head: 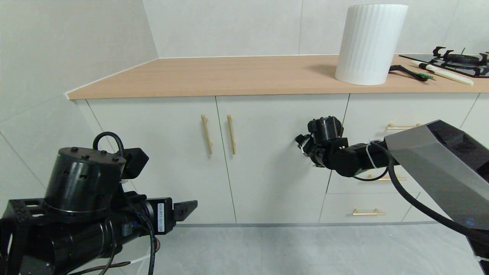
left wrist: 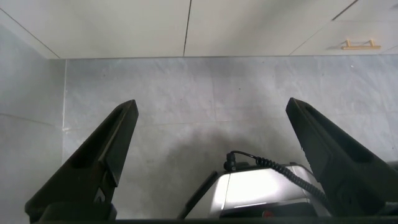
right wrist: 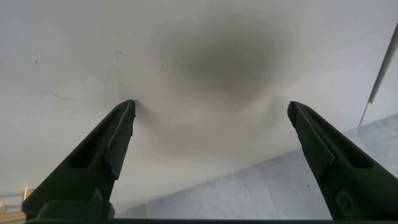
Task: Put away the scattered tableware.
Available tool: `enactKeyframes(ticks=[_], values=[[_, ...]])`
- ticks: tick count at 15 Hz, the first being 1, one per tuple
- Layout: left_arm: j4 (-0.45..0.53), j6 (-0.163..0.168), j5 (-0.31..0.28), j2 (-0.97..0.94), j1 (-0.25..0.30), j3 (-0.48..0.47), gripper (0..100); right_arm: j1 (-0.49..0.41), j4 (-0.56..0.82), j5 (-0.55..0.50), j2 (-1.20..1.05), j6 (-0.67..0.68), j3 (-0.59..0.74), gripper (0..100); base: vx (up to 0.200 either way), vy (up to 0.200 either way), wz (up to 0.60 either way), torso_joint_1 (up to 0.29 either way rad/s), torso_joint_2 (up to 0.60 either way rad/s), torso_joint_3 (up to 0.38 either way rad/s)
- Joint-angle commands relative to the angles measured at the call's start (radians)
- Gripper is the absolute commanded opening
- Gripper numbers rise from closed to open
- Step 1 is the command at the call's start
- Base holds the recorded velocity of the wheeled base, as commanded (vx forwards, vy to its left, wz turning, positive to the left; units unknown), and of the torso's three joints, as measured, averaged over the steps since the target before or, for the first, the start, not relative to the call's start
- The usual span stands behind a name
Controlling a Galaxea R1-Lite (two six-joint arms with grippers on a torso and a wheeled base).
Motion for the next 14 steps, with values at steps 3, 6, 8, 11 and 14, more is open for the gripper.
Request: enactKeyframes(ticks=[3, 6, 8, 11, 14], values=[[-0.001, 0.000, 0.000, 0.000, 0.001, 0.000, 100, 0.013, -0.001, 0.125, -0.156, -0.002, 0.194, 100, 0.000, 0.000, 0.00, 0.000, 0.00, 0.000], [0.001, 0.000, 0.000, -0.003, -0.001, 0.001, 100, 0.016, -0.103, 0.424, -0.363, -0.180, 0.536, 100, 0.000, 0.000, 0.00, 0.000, 0.00, 0.000], [0.001, 0.001, 0.000, -0.006, 0.001, 0.001, 100, 0.016, -0.316, 0.493, -0.423, -0.301, 0.698, 100, 0.000, 0.000, 0.00, 0.000, 0.00, 0.000], [0.001, 0.003, 0.000, -0.020, 0.001, 0.004, 100, 0.019, -0.373, 0.480, -0.500, -0.350, 0.785, 100, 0.000, 0.000, 0.00, 0.000, 0.00, 0.000], [-0.001, 0.015, 0.000, -0.085, 0.001, 0.009, 100, 0.016, -0.362, 0.412, -0.688, -0.404, 0.882, 100, 0.000, 0.000, 0.00, 0.000, 0.00, 0.000]])
